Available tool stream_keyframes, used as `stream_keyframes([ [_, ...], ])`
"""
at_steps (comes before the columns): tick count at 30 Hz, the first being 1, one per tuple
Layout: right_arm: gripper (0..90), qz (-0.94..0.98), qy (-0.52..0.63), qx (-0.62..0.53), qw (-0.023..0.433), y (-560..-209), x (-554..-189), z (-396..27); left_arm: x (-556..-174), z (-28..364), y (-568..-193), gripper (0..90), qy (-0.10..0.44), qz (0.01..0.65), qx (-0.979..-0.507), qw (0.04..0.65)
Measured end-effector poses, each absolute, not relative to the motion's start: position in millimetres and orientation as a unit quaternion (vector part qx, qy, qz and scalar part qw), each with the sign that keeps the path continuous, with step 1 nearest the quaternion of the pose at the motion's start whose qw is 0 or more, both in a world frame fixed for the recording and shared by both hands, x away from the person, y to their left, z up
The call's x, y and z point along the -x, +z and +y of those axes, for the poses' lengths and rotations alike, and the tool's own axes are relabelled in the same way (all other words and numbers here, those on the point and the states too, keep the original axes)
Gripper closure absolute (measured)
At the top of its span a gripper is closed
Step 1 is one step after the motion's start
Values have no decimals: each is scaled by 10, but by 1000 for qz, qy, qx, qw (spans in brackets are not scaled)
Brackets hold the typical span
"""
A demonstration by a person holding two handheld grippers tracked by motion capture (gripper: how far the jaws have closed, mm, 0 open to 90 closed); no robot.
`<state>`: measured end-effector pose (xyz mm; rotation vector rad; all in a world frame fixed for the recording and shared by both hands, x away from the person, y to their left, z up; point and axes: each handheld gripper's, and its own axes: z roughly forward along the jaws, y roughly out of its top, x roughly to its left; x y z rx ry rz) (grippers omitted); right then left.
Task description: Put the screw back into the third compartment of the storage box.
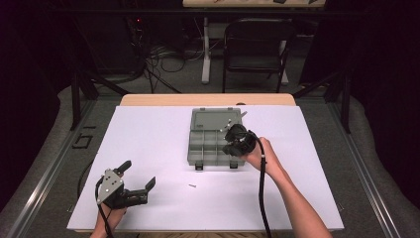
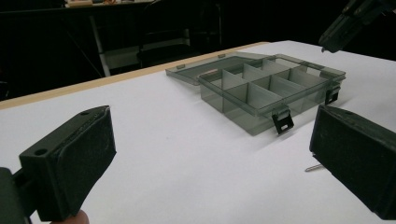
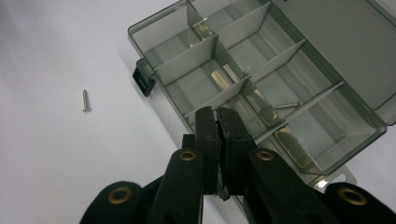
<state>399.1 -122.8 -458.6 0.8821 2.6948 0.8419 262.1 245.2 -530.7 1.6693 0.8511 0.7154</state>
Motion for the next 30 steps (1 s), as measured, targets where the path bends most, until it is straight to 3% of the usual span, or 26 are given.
stream_keyframes([
  [30, 879, 904, 254, -326, 109, -4457, -4381, -1194, -2623, 2442, -5311, 1, 300, 357, -701, 539],
])
